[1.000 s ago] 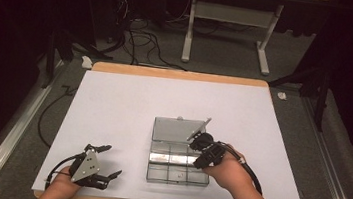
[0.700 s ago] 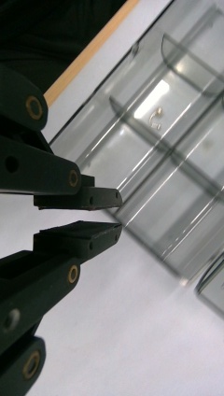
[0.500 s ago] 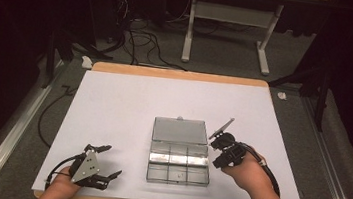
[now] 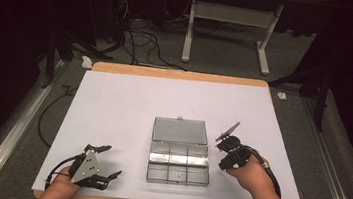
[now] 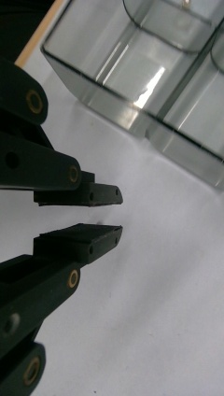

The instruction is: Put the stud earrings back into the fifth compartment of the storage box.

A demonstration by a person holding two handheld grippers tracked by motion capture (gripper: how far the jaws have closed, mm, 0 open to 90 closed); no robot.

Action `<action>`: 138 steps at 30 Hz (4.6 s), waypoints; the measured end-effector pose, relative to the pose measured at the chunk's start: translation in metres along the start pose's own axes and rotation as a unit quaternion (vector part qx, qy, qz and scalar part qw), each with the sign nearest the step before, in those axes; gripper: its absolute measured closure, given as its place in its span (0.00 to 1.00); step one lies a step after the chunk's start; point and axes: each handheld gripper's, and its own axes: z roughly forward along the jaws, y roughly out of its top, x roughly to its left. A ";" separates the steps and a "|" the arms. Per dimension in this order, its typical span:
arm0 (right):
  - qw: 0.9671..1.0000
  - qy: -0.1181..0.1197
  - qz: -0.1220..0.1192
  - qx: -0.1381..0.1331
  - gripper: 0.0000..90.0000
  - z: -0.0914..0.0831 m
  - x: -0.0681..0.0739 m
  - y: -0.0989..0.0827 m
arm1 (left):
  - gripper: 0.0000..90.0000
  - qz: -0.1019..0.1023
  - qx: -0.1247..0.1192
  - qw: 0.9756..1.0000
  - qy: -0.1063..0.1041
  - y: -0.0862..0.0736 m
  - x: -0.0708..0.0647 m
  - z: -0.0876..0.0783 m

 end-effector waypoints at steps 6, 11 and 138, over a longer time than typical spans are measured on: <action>1.000 0.003 0.017 0.001 0.88 0.010 -0.008 -0.002 | 0.17 0.002 0.000 1.000 0.000 0.000 0.000 0.000; 1.000 0.006 0.021 0.003 0.88 0.013 -0.009 -0.003 | 0.17 0.005 -0.001 1.000 0.001 0.000 -0.001 0.000; 0.986 0.067 -0.149 0.018 0.96 0.023 0.114 0.056 | 0.17 0.000 -0.004 1.000 0.002 0.000 0.000 -0.001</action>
